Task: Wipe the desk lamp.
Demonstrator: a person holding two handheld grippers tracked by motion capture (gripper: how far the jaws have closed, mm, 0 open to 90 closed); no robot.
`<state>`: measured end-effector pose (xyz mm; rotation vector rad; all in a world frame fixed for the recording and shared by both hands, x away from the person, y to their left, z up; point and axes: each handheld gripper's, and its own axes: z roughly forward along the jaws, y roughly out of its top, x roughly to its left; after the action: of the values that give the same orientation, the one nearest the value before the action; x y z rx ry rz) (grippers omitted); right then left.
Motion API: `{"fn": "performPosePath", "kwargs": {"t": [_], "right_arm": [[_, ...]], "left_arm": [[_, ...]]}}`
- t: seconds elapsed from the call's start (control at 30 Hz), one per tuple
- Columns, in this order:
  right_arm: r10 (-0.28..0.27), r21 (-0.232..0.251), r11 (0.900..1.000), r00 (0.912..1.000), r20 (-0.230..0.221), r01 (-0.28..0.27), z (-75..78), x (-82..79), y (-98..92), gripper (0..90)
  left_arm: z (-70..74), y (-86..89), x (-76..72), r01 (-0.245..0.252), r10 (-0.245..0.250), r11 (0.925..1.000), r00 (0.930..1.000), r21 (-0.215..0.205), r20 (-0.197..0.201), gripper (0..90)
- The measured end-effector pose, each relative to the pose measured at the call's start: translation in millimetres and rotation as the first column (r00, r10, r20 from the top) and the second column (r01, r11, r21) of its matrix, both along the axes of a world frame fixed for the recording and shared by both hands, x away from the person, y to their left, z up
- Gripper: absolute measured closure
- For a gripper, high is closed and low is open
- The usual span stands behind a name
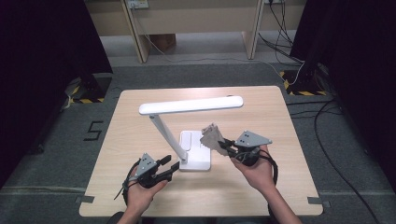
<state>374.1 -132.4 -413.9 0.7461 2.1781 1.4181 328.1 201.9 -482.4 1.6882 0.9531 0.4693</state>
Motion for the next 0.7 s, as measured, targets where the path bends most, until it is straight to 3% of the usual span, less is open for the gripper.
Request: {"fn": "performPosePath", "kwargs": {"t": [0.27, 0.53, 0.7], "right_arm": [[-0.055, 0.025, 0.998, 0.9979, 0.033, 0.055, 14.7, 1.0, -23.1, 83.8], [-0.089, 0.054, 0.995, 0.9937, 0.067, 0.086, 25.7, 1.5, -34.8, 83.9], [-0.111, 0.077, 0.991, 0.9908, 0.078, 0.105, 35.2, 1.8, -40.3, 83.8]], "left_arm": [[-3.6, -3.0, 11.1, -0.029, 0.029, 0.9994, 0.9995, 0.017, 0.008, 43.7], [-7.9, -7.9, 19.9, -0.029, 0.029, 0.999, 0.9996, 0.034, 0.003, 42.7], [-5.7, -9.0, 26.4, -0.04, 0.039, 0.9987, 0.999, 0.032, 0.021, 44.1]]}}
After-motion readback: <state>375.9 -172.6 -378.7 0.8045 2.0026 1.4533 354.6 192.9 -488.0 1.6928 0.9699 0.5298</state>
